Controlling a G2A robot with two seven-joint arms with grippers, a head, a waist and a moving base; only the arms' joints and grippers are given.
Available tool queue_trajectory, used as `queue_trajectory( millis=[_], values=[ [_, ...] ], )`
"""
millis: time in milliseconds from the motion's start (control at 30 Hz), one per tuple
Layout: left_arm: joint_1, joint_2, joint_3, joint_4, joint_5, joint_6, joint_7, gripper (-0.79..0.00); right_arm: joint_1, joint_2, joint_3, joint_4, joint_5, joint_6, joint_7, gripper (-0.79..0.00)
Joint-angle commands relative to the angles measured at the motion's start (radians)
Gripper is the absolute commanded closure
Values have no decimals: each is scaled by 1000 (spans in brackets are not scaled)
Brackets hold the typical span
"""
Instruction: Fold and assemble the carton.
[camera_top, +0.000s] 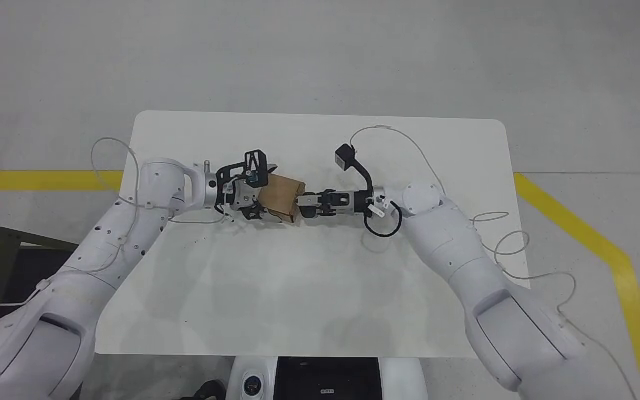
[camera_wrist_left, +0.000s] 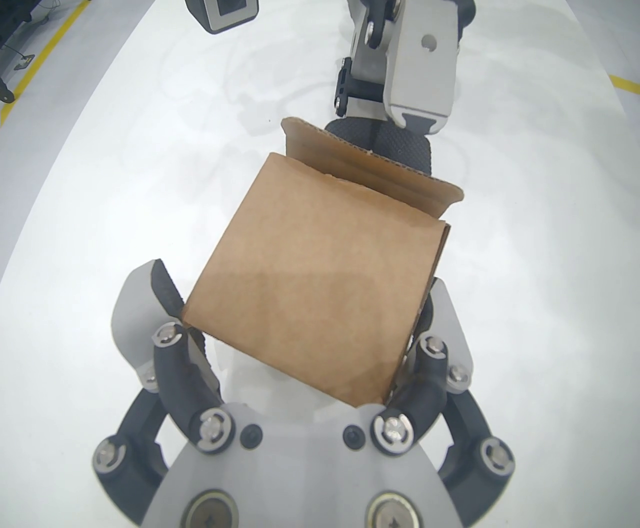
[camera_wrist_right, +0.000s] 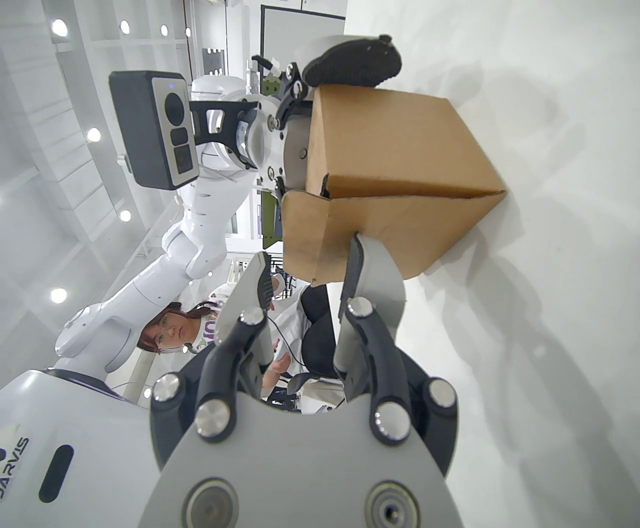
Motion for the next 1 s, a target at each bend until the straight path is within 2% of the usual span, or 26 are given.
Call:
queue_trajectory(
  millis=[0,233,967],
  values=[
    [0,0,1,-1,-1,0,-1,-785,2,-1,-1,5,-8,2,1,-252],
    [-1,2,5,-3,1,0,0,-785,19,-5,-10,25,-60,18,-4,-234],
    [-7,-3,10,3,1,0,6,-785,48,-11,-11,37,-143,51,-12,-243]
  ],
)
